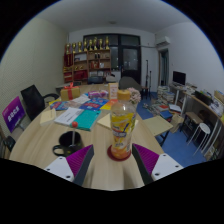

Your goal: Pour water

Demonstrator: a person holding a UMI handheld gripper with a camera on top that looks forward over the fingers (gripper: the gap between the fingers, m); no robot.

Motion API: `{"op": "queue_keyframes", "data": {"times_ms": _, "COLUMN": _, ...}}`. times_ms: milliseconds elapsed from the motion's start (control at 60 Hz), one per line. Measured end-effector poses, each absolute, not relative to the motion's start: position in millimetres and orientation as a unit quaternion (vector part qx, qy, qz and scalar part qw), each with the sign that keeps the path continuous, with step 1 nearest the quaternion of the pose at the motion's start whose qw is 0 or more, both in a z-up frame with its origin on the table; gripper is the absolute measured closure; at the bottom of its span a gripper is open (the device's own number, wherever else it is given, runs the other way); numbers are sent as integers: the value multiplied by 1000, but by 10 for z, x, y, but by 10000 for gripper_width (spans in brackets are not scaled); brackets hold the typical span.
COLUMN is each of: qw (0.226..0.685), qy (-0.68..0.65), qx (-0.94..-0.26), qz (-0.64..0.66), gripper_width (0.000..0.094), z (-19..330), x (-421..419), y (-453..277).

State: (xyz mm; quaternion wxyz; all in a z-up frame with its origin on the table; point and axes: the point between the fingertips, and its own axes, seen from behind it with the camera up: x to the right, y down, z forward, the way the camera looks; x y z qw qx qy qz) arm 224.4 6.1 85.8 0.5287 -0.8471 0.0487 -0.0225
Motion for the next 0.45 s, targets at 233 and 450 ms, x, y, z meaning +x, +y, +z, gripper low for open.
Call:
{"op": "queue_keyframes", "data": {"times_ms": 233, "qw": 523, "qy": 61, "qx": -849, "qz": -36, "gripper_width": 98, "z": 1734, "x": 1444, "y": -1093}}
{"op": "queue_keyframes", "data": {"times_ms": 450, "qw": 527, "qy": 84, "qx": -845, "qz": -32, "gripper_width": 104, "z": 2374, "x": 850, "y": -1968}}
